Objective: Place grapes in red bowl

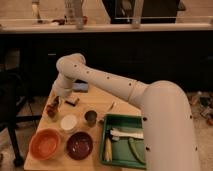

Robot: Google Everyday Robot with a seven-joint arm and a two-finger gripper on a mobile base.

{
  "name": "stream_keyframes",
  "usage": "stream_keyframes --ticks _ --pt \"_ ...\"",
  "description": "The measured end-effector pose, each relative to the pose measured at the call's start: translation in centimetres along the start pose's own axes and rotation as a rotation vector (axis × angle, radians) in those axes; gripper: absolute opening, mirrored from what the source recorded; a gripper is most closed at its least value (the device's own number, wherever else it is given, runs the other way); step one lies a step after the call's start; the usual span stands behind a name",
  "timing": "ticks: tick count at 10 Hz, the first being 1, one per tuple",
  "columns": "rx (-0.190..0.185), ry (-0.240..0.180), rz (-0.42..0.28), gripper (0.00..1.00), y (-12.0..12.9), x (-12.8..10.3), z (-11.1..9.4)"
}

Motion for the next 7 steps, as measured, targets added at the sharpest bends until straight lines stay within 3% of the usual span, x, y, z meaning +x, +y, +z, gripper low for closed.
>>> stream_keyframes --ticks 3,7 --pt "-0.060 -0.022 -0.112 0.12 -0.7 -3.1 1.2" --pt "-0.153 -0.015 -0.210 0.12 -0.6 -6.0 3.0"
